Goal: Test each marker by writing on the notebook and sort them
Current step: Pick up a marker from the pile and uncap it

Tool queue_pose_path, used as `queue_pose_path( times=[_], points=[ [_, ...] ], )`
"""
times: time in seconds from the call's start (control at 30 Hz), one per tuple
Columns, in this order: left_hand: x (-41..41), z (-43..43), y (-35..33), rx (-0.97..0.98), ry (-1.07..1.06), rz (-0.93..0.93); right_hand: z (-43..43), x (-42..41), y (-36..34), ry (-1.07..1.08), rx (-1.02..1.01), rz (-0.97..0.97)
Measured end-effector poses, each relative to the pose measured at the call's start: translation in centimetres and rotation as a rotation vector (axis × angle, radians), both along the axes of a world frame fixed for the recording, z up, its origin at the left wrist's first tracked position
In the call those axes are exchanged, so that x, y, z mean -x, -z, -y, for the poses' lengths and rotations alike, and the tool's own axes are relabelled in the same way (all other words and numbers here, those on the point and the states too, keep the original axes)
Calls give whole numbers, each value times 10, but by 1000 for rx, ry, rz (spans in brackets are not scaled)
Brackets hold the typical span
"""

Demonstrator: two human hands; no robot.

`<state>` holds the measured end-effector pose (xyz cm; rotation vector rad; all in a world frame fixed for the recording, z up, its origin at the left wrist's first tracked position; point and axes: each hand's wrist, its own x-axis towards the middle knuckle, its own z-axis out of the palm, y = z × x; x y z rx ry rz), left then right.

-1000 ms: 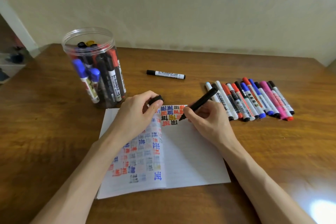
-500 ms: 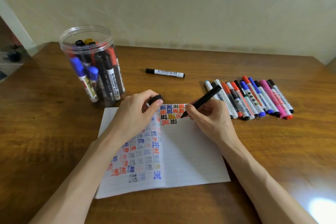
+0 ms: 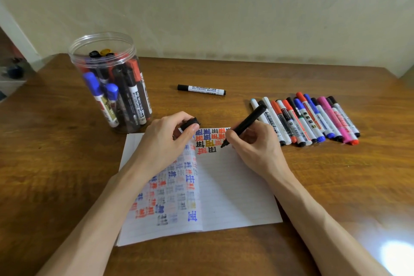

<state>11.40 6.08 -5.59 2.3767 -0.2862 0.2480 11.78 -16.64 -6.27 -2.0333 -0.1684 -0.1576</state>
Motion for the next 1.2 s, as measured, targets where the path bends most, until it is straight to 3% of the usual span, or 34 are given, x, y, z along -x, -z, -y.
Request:
queue_pose_path(
  times=[1.2],
  points=[
    [0,-1,1,5,12,23,-2,-3,8,-16,3,15]
  ],
)
